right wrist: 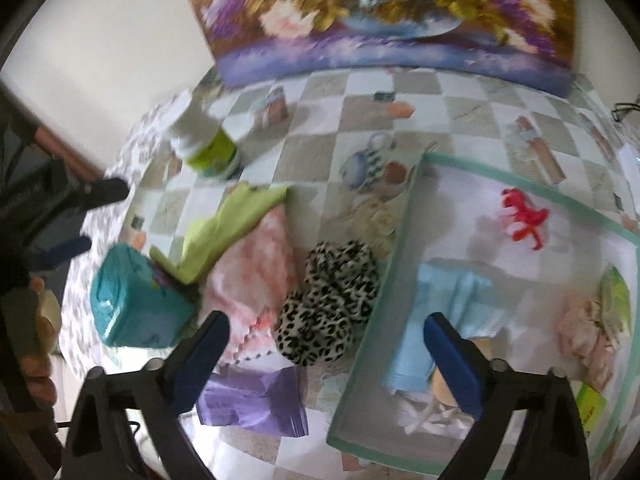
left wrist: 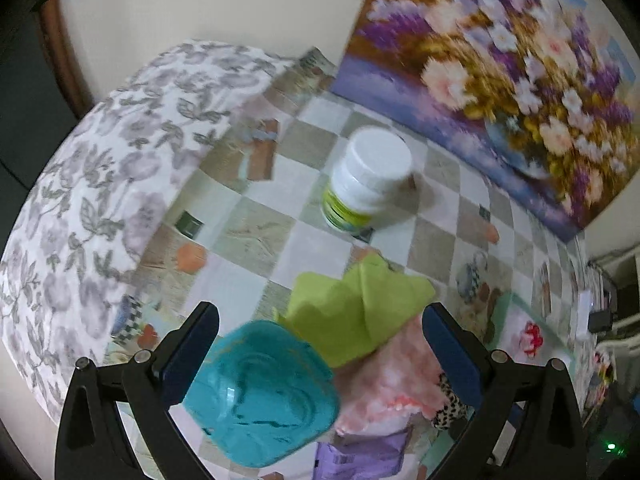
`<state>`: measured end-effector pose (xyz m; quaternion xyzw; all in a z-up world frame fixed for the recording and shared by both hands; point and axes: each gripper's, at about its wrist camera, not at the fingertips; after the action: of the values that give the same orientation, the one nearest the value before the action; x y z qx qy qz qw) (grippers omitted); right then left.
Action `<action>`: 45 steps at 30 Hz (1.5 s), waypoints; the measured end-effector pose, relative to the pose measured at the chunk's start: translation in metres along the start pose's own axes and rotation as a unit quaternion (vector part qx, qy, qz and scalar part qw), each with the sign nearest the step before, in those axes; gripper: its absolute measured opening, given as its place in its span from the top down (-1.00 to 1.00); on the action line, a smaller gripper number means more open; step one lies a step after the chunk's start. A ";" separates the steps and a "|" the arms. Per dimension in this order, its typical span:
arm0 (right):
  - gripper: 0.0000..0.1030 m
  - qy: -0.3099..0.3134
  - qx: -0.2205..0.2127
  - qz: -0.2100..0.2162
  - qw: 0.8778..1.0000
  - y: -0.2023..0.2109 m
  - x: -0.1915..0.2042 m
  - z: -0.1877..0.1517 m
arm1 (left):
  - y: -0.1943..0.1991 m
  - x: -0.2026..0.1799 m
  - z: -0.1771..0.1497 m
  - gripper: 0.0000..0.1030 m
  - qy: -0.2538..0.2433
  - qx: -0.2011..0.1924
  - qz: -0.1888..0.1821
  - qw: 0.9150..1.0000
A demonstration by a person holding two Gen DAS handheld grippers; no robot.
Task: Organize soft objects
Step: 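Reach the right tool to the leopard-print scrunchie and grasp it, then grasp the lime-green cloth with the left tool while the right tool lifts the scrunchie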
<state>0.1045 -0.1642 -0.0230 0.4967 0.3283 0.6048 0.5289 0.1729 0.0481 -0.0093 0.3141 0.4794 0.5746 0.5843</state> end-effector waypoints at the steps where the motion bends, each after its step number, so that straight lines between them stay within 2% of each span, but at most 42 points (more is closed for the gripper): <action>1: -0.72 0.003 0.006 -0.001 1.000 -0.004 0.001 0.000 | -0.004 -0.003 -0.001 -0.97 -0.004 0.007 -0.001 1.000; 5: -0.56 0.019 0.026 -0.004 0.999 -0.018 0.006 -0.003 | -0.010 -0.013 -0.002 -0.97 -0.017 0.014 0.007 1.000; 7: -0.37 0.030 0.032 -0.006 0.999 -0.023 0.009 -0.003 | -0.011 -0.017 -0.001 -0.97 -0.021 0.014 0.009 1.000; 11: -0.27 0.057 0.032 -0.031 0.997 -0.027 0.016 -0.003 | -0.011 -0.026 0.000 -0.97 -0.034 0.009 0.008 0.999; 15: -0.05 0.074 0.029 -0.046 0.996 -0.026 0.017 -0.002 | -0.011 -0.038 0.001 -0.97 -0.053 0.003 0.008 0.999; 24: 0.28 0.068 0.021 -0.027 0.997 -0.017 0.008 0.001 | -0.018 -0.059 0.000 -0.97 -0.083 0.008 0.015 0.996; 26: 0.28 0.076 0.019 -0.030 0.997 -0.015 0.011 0.001 | -0.019 -0.066 0.000 -0.97 -0.093 0.006 0.011 0.996; 31: 0.48 0.096 0.023 -0.032 0.995 -0.014 0.019 -0.003 | -0.027 -0.076 -0.002 -0.95 -0.109 0.017 0.001 0.994; 36: 0.72 0.101 0.022 -0.019 0.994 -0.013 0.022 -0.003 | -0.040 -0.081 -0.001 -0.78 -0.110 0.033 -0.007 0.993; 45: 0.78 0.025 0.012 0.057 0.998 -0.006 -0.010 0.006 | -0.071 -0.085 -0.004 -0.38 -0.116 0.064 -0.001 0.991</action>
<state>0.1120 -0.1735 -0.0293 0.5058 0.3200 0.6418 0.4793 0.2058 -0.0454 -0.0590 0.4151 0.4443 0.5018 0.6152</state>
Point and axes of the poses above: each gripper's, at about its wrist camera, not at the fingertips, and y roughly against the way its jaws point, x to its left, z to its top, and after that the axes turned 1 degree about y, right-handed
